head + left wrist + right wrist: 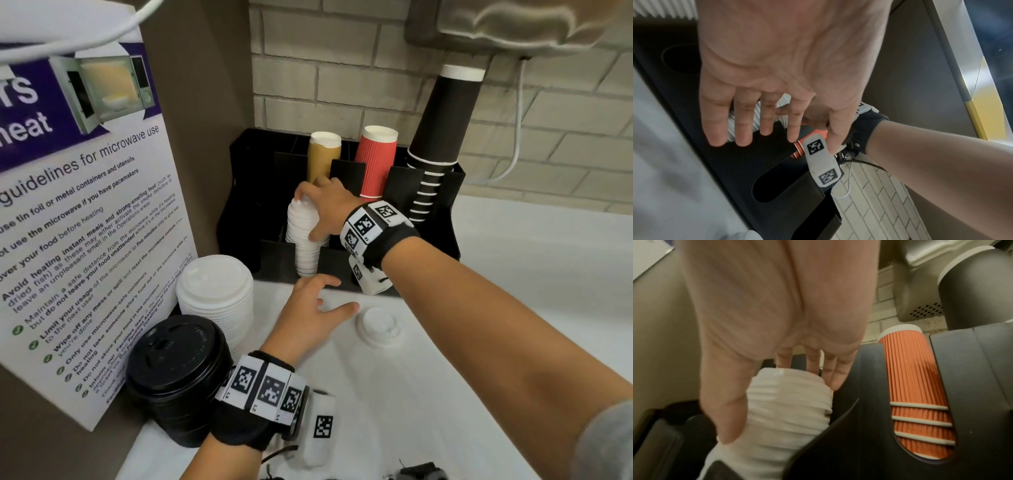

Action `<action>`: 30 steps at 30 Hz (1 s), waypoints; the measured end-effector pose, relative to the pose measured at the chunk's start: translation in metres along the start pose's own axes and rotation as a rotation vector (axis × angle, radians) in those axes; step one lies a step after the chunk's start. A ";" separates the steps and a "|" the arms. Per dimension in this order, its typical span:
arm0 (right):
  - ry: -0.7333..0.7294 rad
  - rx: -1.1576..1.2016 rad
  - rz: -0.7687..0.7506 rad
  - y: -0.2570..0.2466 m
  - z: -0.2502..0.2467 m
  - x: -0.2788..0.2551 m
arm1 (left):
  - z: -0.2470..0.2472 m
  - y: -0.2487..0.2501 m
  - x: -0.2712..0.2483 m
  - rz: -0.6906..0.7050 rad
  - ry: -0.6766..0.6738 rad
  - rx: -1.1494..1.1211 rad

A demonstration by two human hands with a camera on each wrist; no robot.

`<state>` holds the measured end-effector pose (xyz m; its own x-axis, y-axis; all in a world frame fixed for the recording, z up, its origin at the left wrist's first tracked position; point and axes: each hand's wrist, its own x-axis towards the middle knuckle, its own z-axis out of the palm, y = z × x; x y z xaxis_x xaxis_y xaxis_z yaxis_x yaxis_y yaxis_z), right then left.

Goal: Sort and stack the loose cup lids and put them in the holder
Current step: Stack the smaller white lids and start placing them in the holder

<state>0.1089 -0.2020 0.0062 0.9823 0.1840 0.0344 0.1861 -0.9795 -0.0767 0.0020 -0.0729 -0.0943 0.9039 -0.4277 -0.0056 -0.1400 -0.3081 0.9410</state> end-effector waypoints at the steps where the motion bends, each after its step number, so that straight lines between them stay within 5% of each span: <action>1: 0.012 -0.023 -0.012 0.000 0.001 0.000 | 0.000 0.001 0.000 0.001 -0.003 0.004; 9: 0.012 -0.013 0.015 -0.003 0.004 -0.006 | -0.004 0.005 -0.001 -0.006 -0.003 0.013; 16: 0.195 0.232 0.050 0.010 -0.023 -0.060 | -0.008 0.000 0.001 -0.022 -0.005 0.012; 18: 0.092 0.259 0.063 0.017 -0.019 -0.084 | -0.008 -0.002 0.002 -0.030 -0.002 0.038; 24: -0.542 -0.033 0.231 0.029 0.031 -0.131 | -0.005 -0.002 -0.001 -0.019 0.017 0.011; 30: -0.670 -0.010 0.332 0.031 0.058 -0.133 | -0.001 0.000 -0.003 -0.011 -0.006 0.018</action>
<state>-0.0150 -0.2522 -0.0582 0.7887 -0.1146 -0.6041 -0.1198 -0.9923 0.0319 -0.0001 -0.0708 -0.0935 0.9031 -0.4291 -0.0176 -0.1376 -0.3279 0.9347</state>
